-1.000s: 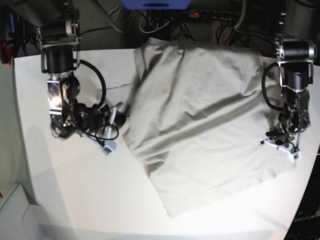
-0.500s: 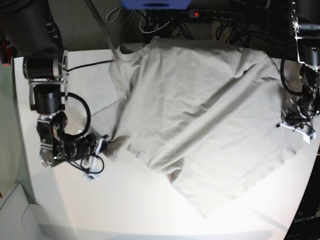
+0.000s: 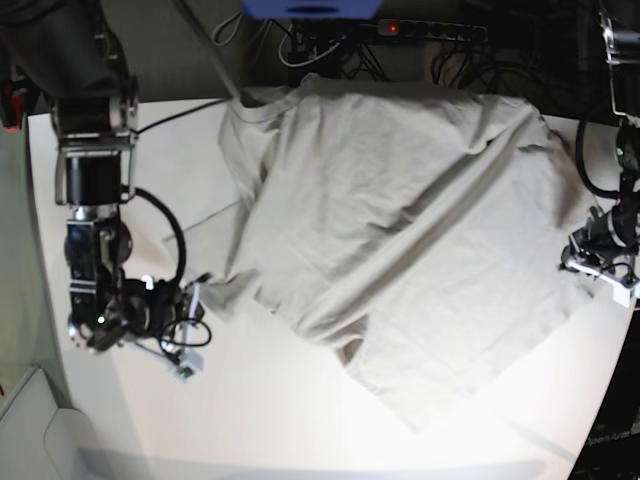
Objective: Layout the t-shirt on the table in an organized manner, then fold the t-shirt properly
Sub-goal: 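Regrasp the shirt edges with both grippers and stretch them apart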
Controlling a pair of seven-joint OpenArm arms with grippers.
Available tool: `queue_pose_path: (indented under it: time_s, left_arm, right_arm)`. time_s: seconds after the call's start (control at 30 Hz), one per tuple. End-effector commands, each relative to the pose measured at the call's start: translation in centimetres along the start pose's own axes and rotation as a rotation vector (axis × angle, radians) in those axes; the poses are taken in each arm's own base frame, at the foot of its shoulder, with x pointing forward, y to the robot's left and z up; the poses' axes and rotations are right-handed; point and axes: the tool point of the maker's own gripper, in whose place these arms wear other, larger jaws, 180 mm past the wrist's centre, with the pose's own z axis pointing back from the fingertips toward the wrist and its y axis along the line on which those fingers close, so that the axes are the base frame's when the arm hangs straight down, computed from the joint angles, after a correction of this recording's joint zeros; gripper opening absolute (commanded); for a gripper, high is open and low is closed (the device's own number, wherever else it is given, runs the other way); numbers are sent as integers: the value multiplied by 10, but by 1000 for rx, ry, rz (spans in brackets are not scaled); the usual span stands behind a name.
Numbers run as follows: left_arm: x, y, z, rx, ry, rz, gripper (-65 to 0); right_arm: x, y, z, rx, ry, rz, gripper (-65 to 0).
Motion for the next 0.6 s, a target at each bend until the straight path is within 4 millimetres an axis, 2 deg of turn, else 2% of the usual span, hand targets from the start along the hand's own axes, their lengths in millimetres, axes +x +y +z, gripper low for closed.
queue_pose_path:
  time_s: [0.0,0.07,0.13,0.27,0.33,0.47,0.57]
  left_arm:
    - [34,5,14,6,-87,19,-649]
    - [39,2,13,-8,-117,54,-649]
    - [54,-13,11,-39,-159,76,-649]
    - [65,-33,-12,11,-170,11,-649]
    - [62,-43,-27,45,-155,-17,-649]
    - [57,-44,-52,153,-105,-86,-649]
    - [40,-33,-64,205,-51,-103,-649]
  right_arm:
    - [25,1,15,-26,-75,33,-650]
    - [21,27,17,-11,-77,56,-650]
    - [14,54,19,11,-77,69,-650]
    - [0,112,17,88,-94,56,-650]
    - [-9,131,15,122,-92,39,-650]
    - [-32,164,6,196,-56,-6,-650]
    - [-54,179,1,228,-20,-28,-650]
